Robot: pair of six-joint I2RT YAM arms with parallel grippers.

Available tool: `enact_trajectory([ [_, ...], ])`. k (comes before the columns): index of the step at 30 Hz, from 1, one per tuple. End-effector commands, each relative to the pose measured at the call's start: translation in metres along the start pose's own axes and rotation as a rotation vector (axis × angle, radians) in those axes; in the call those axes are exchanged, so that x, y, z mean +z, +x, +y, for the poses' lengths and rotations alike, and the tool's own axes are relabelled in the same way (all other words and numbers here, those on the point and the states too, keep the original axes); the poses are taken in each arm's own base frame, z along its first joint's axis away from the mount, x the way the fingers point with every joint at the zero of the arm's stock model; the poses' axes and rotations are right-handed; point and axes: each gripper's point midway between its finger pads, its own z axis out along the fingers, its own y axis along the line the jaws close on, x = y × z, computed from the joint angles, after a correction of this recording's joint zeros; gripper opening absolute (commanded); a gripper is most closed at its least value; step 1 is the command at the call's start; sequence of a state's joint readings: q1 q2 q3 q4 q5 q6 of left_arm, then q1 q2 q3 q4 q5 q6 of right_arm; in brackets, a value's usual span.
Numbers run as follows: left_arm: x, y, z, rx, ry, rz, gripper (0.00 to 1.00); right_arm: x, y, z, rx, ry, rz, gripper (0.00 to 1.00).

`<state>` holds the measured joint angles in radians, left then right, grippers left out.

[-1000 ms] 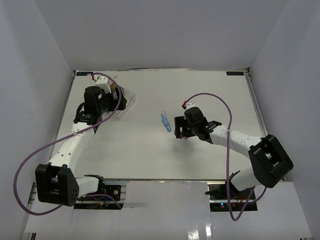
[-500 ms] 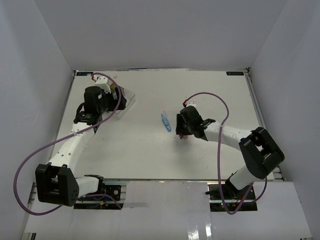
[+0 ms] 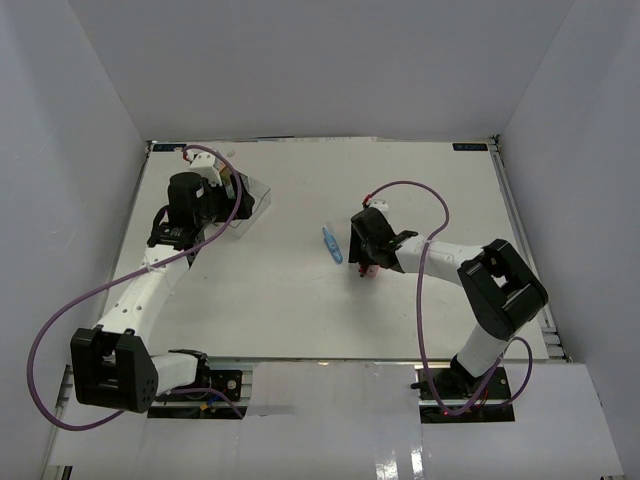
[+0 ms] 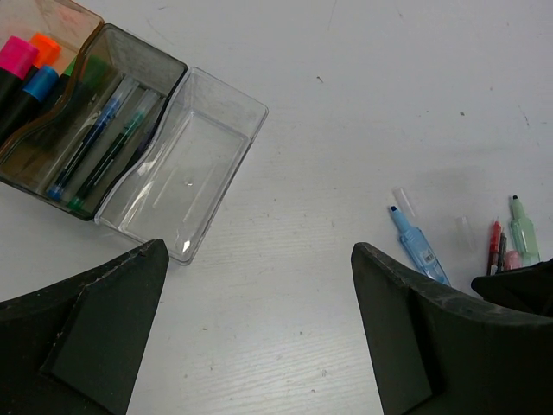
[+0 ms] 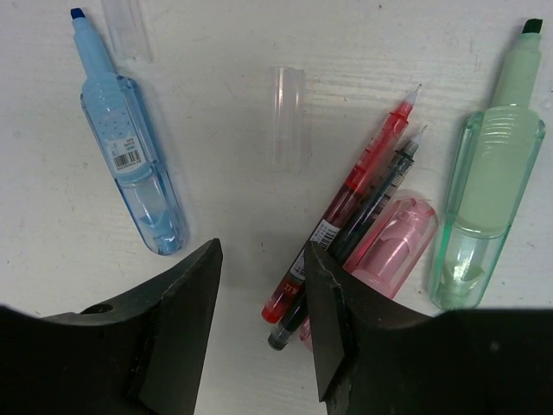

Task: Sort the stationery into containers
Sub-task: Pick up the pen from the center of the board.

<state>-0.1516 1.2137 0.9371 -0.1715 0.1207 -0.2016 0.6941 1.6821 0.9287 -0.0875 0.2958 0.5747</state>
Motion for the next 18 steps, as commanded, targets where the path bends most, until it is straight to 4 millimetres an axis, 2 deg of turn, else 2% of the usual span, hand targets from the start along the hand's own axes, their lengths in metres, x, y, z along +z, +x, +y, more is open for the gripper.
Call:
enact_trajectory([
  [1,-0.008,-0.012,-0.006,-0.009,0.030,-0.048,0.98,-0.004,-0.012,0.001,0.033,0.022,-0.035,0.49],
  [14,-0.007,-0.011,-0.007,-0.011,0.038,-0.042,0.98,-0.009,-0.006,-0.009,0.046,0.051,-0.038,0.47],
  [18,-0.007,-0.010,-0.008,-0.012,0.042,-0.040,0.98,-0.013,-0.009,-0.009,0.047,0.048,-0.050,0.46],
])
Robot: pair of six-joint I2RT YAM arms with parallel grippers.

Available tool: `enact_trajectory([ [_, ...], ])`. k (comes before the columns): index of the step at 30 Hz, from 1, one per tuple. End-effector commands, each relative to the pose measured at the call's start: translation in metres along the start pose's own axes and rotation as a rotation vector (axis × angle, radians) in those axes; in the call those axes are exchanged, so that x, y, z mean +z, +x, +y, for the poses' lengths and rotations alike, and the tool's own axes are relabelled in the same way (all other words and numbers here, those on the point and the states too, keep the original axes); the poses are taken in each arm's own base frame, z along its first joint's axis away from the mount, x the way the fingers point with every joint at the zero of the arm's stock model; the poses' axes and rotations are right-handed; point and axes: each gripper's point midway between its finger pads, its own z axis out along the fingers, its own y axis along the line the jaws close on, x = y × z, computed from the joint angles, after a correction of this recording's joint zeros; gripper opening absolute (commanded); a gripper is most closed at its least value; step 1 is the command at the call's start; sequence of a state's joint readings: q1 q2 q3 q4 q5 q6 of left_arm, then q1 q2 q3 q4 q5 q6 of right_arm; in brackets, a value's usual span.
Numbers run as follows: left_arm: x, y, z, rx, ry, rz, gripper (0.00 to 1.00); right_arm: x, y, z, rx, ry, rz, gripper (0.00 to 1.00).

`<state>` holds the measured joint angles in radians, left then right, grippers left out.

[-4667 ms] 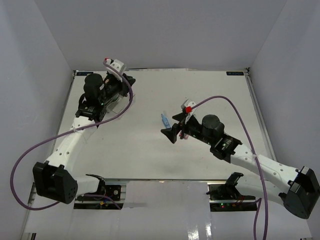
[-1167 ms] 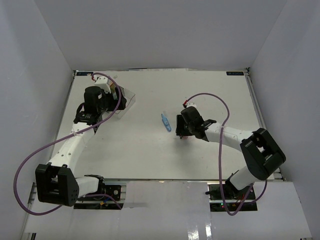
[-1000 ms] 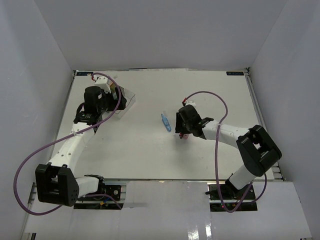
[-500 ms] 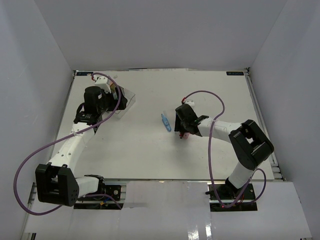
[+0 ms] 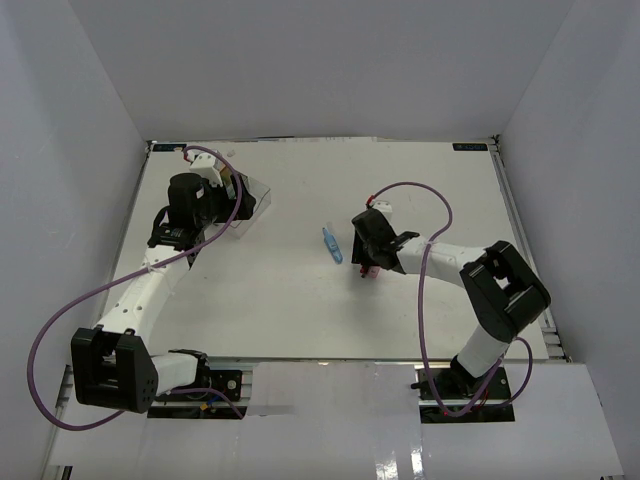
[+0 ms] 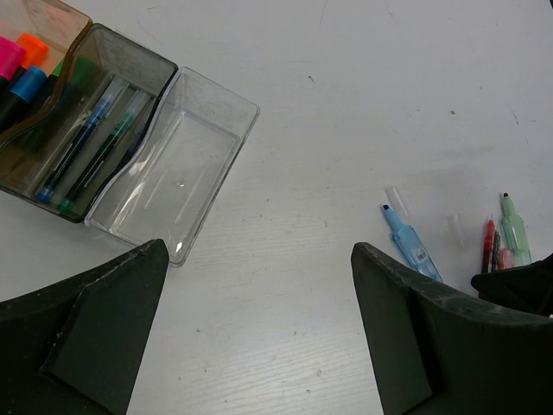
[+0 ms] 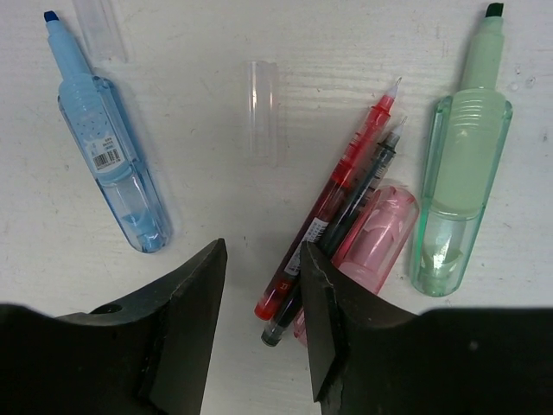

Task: Sort the stationery into containers
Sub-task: Pick up the pen from the center of the board.

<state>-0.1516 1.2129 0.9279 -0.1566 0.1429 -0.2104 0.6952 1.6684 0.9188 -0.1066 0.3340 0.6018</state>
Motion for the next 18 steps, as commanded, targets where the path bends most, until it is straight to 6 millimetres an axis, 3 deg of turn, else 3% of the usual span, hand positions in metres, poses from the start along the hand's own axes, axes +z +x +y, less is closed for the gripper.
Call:
enact_trajectory([
  [1,-0.008,-0.012,-0.005,-0.003,0.020,-0.039,0.98,-0.011,-0.012,-0.002,0.027,0.010,-0.048,0.46],
  [18,-0.007,-0.011,-0.005,-0.006,0.027,-0.035,0.98,0.002,0.006,-0.005,0.030,0.031,0.008,0.42],
])
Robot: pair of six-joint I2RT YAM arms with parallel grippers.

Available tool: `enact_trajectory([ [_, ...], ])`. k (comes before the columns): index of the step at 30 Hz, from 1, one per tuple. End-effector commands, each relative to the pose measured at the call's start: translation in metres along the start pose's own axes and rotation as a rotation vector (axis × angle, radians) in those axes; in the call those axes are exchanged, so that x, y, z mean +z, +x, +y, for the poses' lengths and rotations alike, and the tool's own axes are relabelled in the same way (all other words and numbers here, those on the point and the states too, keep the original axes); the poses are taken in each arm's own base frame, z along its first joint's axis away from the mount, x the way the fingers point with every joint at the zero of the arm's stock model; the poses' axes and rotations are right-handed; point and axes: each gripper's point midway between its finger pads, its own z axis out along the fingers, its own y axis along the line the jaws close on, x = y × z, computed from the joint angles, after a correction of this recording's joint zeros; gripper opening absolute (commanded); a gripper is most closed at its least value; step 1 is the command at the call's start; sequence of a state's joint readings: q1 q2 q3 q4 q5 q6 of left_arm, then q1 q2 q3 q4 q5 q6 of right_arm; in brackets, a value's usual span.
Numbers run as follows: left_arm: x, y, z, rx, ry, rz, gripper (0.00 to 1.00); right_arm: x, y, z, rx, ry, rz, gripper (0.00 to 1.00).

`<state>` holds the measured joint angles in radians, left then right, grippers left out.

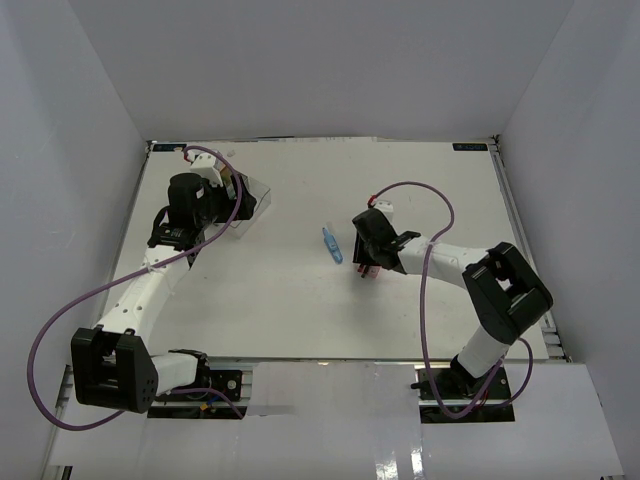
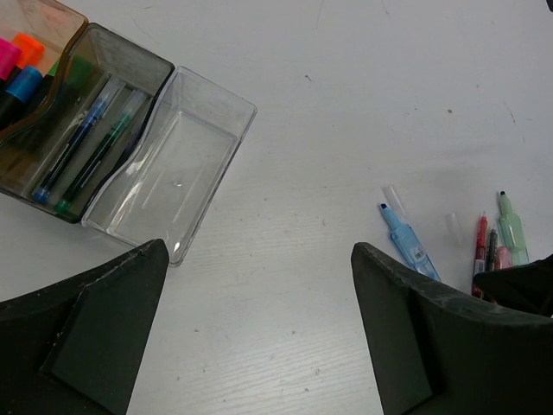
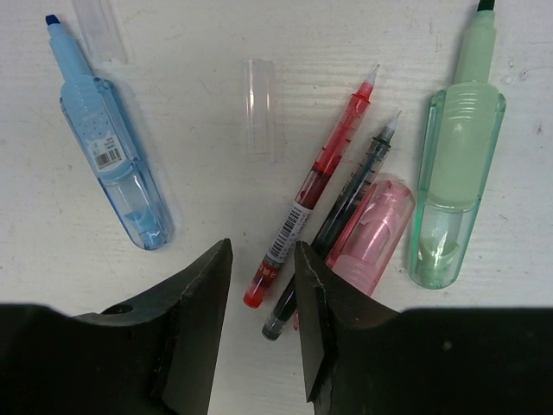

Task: Sort the stationery into containers
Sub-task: Pick up the pen from the center of the board.

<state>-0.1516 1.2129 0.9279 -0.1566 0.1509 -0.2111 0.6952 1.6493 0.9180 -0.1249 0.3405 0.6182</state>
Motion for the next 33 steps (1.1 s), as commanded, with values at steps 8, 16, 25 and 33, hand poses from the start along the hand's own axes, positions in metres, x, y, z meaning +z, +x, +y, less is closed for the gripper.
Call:
enact_trajectory([
  [8,-0.008,-0.011,-0.005,-0.002,0.024,-0.038,0.98,0.015,0.018,-0.008,0.019,0.044,0.039,0.41],
  [16,-0.009,-0.012,-0.007,-0.003,0.031,-0.040,0.98,0.018,0.019,-0.014,0.019,0.092,0.049,0.30],
  [25,-0.007,-0.011,-0.008,-0.008,0.041,-0.033,0.98,0.006,0.006,-0.014,0.045,0.086,0.001,0.11],
  [33,-0.016,-0.015,-0.041,-0.085,0.203,-0.026,0.98,-0.027,-0.025,-0.001,0.028,-0.003,-0.132,0.08],
])
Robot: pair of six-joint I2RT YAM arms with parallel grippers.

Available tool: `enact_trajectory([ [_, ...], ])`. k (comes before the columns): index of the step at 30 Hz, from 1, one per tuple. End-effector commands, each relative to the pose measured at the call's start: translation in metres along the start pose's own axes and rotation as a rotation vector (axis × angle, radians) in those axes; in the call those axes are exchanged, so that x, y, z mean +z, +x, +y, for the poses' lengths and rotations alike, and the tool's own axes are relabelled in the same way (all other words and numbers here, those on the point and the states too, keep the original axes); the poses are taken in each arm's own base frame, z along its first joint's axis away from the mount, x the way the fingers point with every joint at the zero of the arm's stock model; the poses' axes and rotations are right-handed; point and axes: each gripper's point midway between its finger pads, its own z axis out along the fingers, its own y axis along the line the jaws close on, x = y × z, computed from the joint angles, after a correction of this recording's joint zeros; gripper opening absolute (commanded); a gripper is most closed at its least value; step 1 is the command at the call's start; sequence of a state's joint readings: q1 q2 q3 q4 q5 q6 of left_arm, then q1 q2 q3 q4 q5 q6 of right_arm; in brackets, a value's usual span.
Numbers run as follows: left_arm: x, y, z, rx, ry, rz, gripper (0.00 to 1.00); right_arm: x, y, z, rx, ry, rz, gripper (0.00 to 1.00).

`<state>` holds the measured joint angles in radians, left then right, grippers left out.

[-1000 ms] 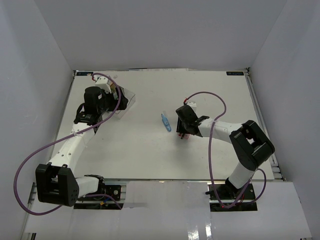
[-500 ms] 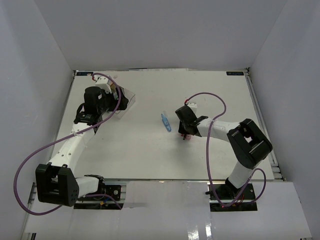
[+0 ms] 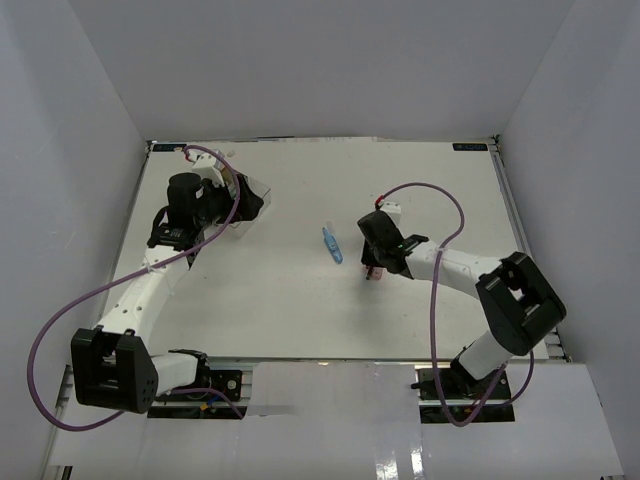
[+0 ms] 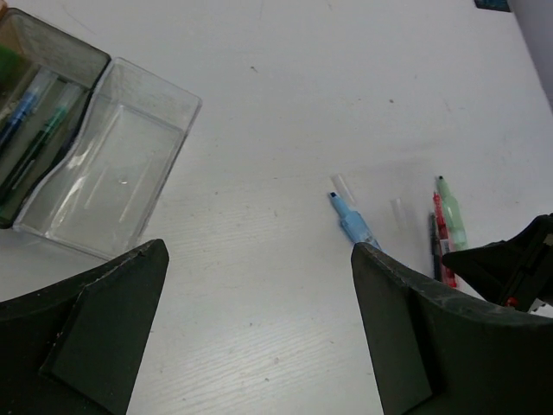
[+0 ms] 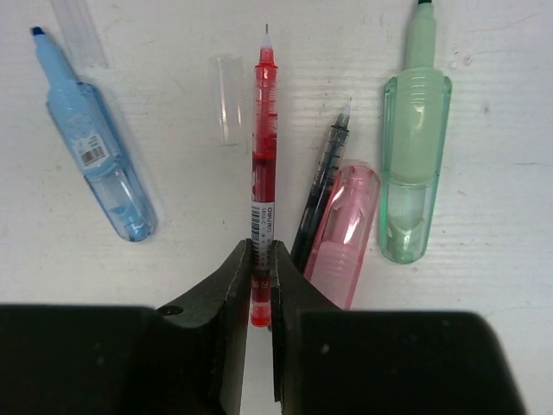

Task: Sort the stationery into containers
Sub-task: Pick up the pen from the center of the board.

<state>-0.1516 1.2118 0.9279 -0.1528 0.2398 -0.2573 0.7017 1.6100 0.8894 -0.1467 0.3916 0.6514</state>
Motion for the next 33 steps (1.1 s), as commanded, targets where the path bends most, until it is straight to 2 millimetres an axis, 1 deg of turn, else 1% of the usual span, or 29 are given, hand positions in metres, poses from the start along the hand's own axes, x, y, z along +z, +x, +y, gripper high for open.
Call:
enact_trajectory([
  [1,-0.014,-0.015,-0.031,-0.055,0.142,-0.035,0.98,-0.030,-0.037,0.014,-0.004,-0.085,-0.148,0.08],
  [2,-0.016,-0.015,-0.039,-0.096,0.173,-0.026,0.98,-0.034,-0.039,0.019,-0.055,-0.128,-0.171,0.08],
  [3,-0.021,-0.015,-0.052,-0.115,0.241,-0.009,0.98,-0.039,-0.042,0.024,-0.083,-0.165,-0.190,0.08],
  [4,-0.024,-0.017,-0.060,-0.132,0.280,-0.011,0.98,-0.055,-0.050,0.038,-0.105,-0.259,-0.231,0.08],
  [5,-0.029,-0.019,-0.070,-0.176,0.319,-0.005,0.98,-0.059,-0.051,0.043,-0.143,-0.316,-0.276,0.08],
  [6,-0.033,-0.017,-0.083,-0.185,0.381,0.004,0.98,-0.080,-0.057,0.056,-0.163,-0.423,-0.320,0.08],
  [7,-0.036,-0.015,-0.086,-0.208,0.392,0.013,0.98,-0.087,-0.062,0.057,-0.170,-0.446,-0.370,0.08],
  [8,-0.038,-0.015,-0.097,-0.234,0.426,0.018,0.98,-0.096,-0.061,0.067,-0.207,-0.534,-0.416,0.08],
  [9,-0.040,-0.013,-0.104,-0.240,0.445,0.022,0.98,-0.106,-0.063,0.072,-0.222,-0.578,-0.450,0.08],
  [10,-0.039,-0.011,-0.109,-0.246,0.447,0.025,0.98,-0.120,-0.070,0.075,-0.233,-0.618,-0.496,0.08],
  [11,-0.040,-0.007,-0.122,-0.240,0.471,0.037,0.98,-0.126,-0.069,0.079,-0.253,-0.652,-0.505,0.08],
  [12,-0.039,-0.004,-0.129,-0.244,0.475,0.045,0.98,-0.134,-0.074,0.082,-0.282,-0.675,-0.543,0.08],
  [13,-0.038,0.001,-0.144,-0.233,0.488,0.052,0.97,-0.139,-0.075,0.086,-0.298,-0.700,-0.553,0.08],
  [14,-0.037,0.003,-0.150,-0.230,0.490,0.057,0.96,-0.147,-0.075,0.092,-0.322,-0.748,-0.572,0.08],
  [15,-0.032,0.010,-0.156,-0.231,0.487,0.077,0.95,-0.155,-0.077,0.094,-0.326,-0.774,-0.592,0.08],
  [16,-0.031,0.005,-0.165,-0.221,0.507,0.050,0.94,-0.160,-0.076,0.096,-0.331,-0.797,-0.604,0.08],
  [17,-0.030,0.008,-0.176,-0.217,0.515,0.054,0.92,-0.167,-0.075,0.099,-0.338,-0.835,-0.614,0.08],
  [18,-0.028,0.009,-0.182,-0.226,0.518,0.058,0.91,-0.175,-0.078,0.100,-0.334,-0.857,-0.645,0.08],
  [19,-0.025,0.015,-0.191,-0.225,0.532,0.073,0.89,-0.179,-0.077,0.101,-0.338,-0.874,-0.652,0.08],
  [21,-0.022,0.010,-0.200,-0.223,0.530,0.054,0.85,-0.184,-0.079,0.102,-0.340,-0.886,-0.667,0.08],
  [22,-0.020,0.014,-0.209,-0.217,0.542,0.062,0.84,-0.187,-0.079,0.102,-0.346,-0.896,-0.672,0.08],
  [23,-0.019,0.009,-0.212,-0.216,0.540,0.046,0.83,-0.188,-0.078,0.102,-0.348,-0.901,-0.674,0.08],
  [25,-0.018,0.007,-0.223,-0.214,0.555,0.041,0.80,-0.191,-0.079,0.102,-0.342,-0.908,-0.683,0.08],
  [27,-0.012,0.006,-0.227,-0.219,0.551,0.038,0.78,-0.193,-0.079,0.102,-0.340,-0.915,-0.689,0.08],
  [28,-0.011,0.008,-0.232,-0.224,0.556,0.040,0.75,-0.195,-0.079,0.103,-0.338,-0.924,-0.691,0.08],
  [30,-0.009,0.008,-0.234,-0.231,0.557,0.034,0.72,-0.196,-0.079,0.103,-0.337,-0.930,-0.696,0.08],
  [31,-0.010,0.007,-0.237,-0.232,0.565,0.027,0.69,-0.196,-0.080,0.103,-0.336,-0.931,-0.698,0.08],
  [33,-0.008,0.008,-0.237,-0.236,0.556,0.018,0.61,-0.197,-0.079,0.103,-0.331,-0.933,-0.702,0.08],
])
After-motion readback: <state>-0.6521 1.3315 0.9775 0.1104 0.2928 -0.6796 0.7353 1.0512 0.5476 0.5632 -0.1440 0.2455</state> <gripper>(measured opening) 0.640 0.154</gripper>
